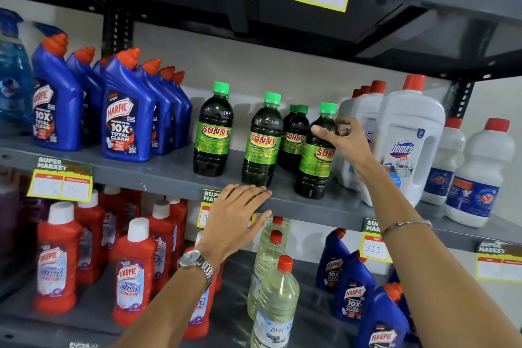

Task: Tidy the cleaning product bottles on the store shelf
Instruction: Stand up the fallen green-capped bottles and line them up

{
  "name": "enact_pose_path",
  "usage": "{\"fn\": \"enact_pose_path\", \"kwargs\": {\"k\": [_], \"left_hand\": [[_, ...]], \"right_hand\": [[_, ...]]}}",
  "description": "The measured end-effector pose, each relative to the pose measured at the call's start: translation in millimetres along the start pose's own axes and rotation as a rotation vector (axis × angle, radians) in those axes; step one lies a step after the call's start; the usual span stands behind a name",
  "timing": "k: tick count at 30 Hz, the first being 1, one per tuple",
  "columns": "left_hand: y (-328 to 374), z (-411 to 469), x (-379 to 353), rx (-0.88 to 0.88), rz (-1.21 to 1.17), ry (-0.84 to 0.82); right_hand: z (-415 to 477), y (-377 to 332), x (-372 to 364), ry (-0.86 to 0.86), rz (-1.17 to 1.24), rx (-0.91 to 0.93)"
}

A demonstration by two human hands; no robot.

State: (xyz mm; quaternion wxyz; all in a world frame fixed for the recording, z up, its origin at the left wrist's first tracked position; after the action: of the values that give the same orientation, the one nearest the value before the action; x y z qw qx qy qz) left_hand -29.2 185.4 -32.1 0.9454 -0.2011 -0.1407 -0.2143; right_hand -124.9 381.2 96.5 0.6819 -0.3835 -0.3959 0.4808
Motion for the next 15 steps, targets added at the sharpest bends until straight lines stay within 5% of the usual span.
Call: {"fn": "enact_pose_path", "kwargs": {"k": [5,10,15], "left_hand": [[-0.6,-0.1,-0.2,0.005,-0.007,-0.008],[-0.7,-0.1,0.4,0.001,-0.006,-0.002],[-1.0,-0.5,-1.1,-0.006,-0.021,-0.001]], "right_hand": [[0.7,9.1,-9.2,-0.154,0.171,-0.107],[0.2,8.1,-2.0,-0.066,0.132,-0.056],[-4.3,11.1,-14.8,-0.164,0.144,-0.084]]}}
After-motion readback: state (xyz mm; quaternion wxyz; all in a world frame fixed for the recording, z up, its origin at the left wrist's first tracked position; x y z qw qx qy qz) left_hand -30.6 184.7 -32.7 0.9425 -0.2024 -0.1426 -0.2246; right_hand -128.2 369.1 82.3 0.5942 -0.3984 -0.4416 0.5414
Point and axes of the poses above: each hand's wrist, its own z-axis towards the middle knuckle, its own x-axis out of the back of the hand, y = z × x, the point moved 9 cm from there along z, towards the middle knuckle, and after that the axes turned 13 degrees about -x, right-handed, at the moved point
